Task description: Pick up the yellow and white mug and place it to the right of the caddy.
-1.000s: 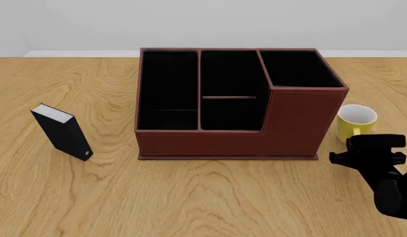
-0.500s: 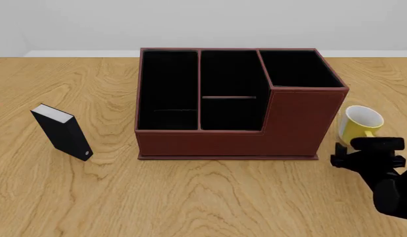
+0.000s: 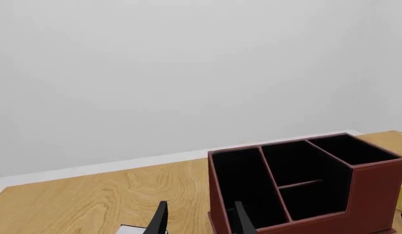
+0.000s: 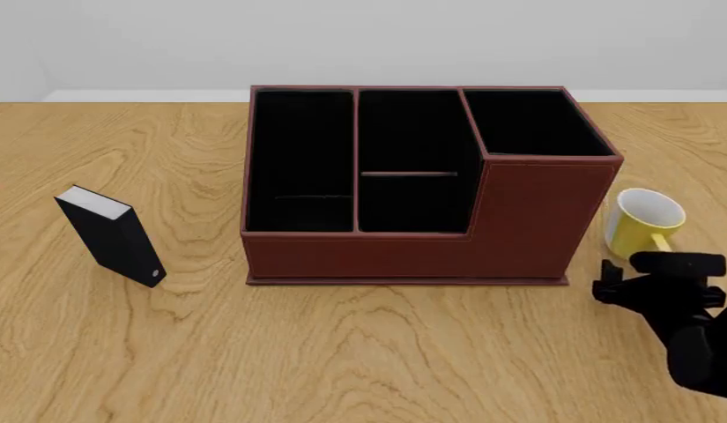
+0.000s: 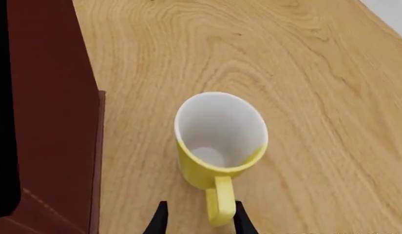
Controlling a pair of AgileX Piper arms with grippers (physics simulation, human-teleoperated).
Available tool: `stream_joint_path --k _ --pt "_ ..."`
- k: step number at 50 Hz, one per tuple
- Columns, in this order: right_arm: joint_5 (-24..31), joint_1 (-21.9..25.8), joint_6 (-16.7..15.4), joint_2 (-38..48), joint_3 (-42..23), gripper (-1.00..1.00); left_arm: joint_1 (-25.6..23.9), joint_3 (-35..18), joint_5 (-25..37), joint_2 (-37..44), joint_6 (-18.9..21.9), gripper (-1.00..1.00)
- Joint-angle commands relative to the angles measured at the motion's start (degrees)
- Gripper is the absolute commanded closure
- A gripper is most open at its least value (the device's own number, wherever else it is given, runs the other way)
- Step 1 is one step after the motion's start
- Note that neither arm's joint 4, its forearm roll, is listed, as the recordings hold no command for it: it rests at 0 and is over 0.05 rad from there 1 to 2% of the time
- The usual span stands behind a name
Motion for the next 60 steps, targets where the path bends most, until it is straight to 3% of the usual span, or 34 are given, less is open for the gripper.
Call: stream_joint_path --k 1,35,45,60 --pt "0.0 -1.3 -4.0 1.4 -0.1 -1.0 0.0 -0.2 0.4 -0.2 0.1 -1.0" --pt "-1.9 -3.4 -5.7 -2.6 4.6 -1.0 0.0 0.6 0.6 -1.7 -0.8 -1.0" --pt "-1.6 -2.3 -6.0 -7.5 8.3 -1.0 0.0 0.8 0.6 -2.0 -1.0 -1.0" --pt "8.2 -0.3 -6.5 -24.8 12.8 -1.0 -0.1 1.4 0.7 -2.8 -1.6 -1.0"
